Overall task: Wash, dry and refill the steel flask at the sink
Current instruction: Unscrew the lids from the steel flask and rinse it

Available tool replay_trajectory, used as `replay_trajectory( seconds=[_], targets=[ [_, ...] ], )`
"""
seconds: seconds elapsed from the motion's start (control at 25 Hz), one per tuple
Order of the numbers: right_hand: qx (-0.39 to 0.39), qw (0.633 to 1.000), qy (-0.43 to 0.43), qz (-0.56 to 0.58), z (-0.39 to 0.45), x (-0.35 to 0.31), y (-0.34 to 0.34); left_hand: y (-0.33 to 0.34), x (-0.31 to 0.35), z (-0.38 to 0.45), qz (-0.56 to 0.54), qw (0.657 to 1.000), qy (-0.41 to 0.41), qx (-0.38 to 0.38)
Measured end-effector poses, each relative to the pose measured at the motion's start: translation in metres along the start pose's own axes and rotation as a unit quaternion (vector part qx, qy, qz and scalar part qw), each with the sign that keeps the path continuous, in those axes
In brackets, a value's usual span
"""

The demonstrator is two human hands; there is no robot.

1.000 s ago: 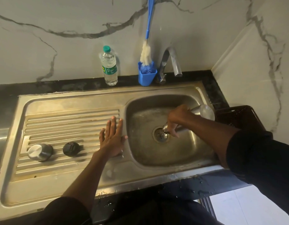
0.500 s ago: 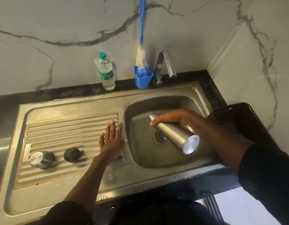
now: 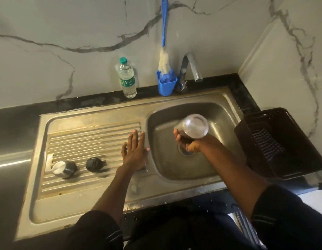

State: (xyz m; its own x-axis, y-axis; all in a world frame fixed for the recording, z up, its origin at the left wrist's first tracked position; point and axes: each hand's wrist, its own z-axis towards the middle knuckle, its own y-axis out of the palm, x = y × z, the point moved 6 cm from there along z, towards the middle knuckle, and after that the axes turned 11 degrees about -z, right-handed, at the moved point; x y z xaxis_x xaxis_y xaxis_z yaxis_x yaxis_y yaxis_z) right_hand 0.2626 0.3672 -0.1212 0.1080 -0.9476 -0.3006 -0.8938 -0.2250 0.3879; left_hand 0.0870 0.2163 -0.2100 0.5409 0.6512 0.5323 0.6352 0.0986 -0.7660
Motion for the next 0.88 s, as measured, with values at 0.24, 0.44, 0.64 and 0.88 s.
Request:
replay_trajectory(
  seconds=[0.24,0.44,0.64,0.88],
  targets=[
    [0.004,0.995,0.080,-0.063,0.016,0.059,0.015,-0.058,0.043,-0.055,-0.335,0.935,0.109,0.032],
    [-0.018,0.980,0.091,-0.177,-0.009,0.108,0.073,-0.089,0.065,-0.113,-0.481,0.863,0.131,0.085],
    [-0.021,0.910,0.022,-0.414,0.000,0.129,0.097,-0.150,0.015,-0.124,-0.396,0.868,0.035,0.298],
    [0.096,0.864,-0.130,-0.476,0.012,0.116,0.081,-0.171,-0.014,-0.131,-0.319,0.896,0.001,0.310]
  ],
)
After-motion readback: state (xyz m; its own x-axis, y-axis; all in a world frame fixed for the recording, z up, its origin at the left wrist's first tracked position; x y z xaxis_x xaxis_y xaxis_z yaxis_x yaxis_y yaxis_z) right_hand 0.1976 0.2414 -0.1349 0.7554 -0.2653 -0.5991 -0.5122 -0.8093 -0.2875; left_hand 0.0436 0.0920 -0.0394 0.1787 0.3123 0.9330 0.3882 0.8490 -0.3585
